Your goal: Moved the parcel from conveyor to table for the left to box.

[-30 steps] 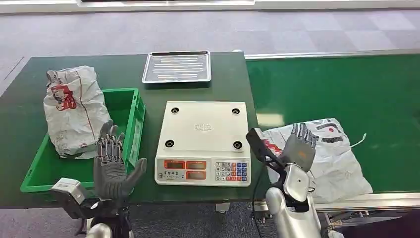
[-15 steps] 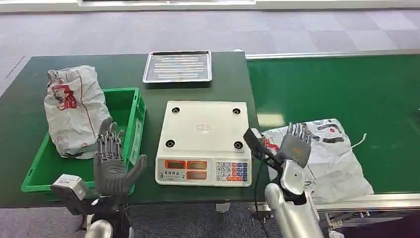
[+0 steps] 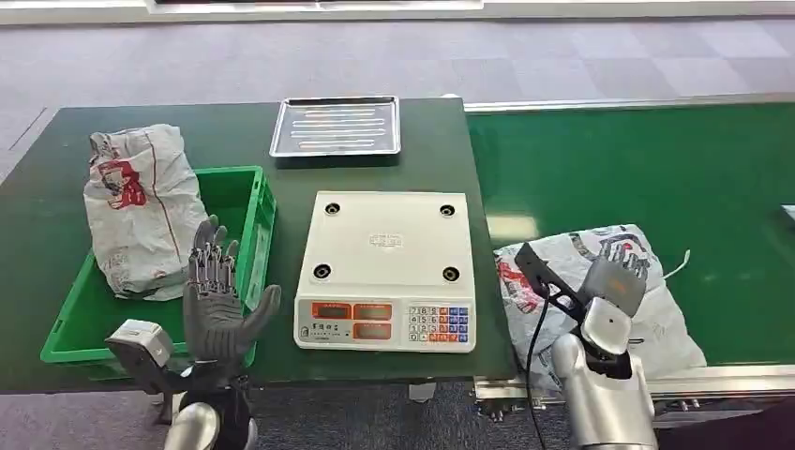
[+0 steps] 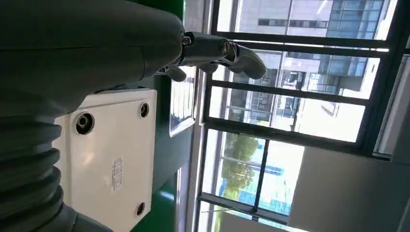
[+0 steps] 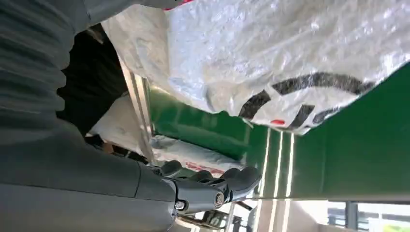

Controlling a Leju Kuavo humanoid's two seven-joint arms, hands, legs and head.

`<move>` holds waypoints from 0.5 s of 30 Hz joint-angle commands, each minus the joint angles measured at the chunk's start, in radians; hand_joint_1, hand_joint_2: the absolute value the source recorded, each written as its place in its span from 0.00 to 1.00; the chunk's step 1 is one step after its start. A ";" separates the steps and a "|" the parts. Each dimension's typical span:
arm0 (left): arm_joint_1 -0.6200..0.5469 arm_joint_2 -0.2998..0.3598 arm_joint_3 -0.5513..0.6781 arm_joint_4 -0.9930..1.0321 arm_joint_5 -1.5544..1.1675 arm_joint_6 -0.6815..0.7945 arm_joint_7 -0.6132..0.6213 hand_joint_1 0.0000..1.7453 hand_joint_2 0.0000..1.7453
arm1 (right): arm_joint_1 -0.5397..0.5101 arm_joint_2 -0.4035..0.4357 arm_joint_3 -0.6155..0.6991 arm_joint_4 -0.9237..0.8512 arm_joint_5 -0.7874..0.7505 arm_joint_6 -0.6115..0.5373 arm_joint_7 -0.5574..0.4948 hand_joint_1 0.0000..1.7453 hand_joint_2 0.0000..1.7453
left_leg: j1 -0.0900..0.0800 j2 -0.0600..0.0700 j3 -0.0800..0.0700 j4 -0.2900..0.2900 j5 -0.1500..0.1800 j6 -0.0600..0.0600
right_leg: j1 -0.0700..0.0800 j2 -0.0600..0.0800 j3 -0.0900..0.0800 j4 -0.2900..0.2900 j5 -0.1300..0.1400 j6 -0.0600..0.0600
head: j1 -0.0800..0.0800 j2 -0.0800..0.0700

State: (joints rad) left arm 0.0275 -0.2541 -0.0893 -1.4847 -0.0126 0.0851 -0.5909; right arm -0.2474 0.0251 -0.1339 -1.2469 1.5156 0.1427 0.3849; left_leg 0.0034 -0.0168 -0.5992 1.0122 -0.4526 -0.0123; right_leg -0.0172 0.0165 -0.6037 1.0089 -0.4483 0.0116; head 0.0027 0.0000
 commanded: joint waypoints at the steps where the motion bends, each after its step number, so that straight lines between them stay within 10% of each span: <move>1: -0.044 0.015 0.050 0.080 0.007 0.009 -0.004 0.00 1.00 | -0.094 -0.109 0.055 0.277 -0.015 0.095 -0.028 0.00 1.00 | 0.000 0.001 0.003 -0.002 0.000 0.000 | 0.001 -0.001 0.003 -0.002 0.000 -0.001 | 0.000 0.000; 15: -0.104 0.071 0.052 0.085 0.007 0.000 0.004 0.00 1.00 | -0.074 -0.257 0.527 0.271 -0.493 0.354 -0.573 0.00 1.00 | 0.001 0.001 0.001 -0.001 0.000 0.001 | 0.001 -0.001 0.002 -0.001 0.000 -0.001 | 0.000 0.000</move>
State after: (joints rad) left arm -0.0051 -0.2365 -0.0641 -1.4508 -0.0084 0.0881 -0.5951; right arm -0.2731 -0.1233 0.0619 -1.0124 1.1988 0.3922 -0.0639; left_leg 0.0035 -0.0182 -0.6004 1.0122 -0.4518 -0.0109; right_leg -0.0168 0.0149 -0.6039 1.0089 -0.4485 0.0118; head 0.0027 0.0000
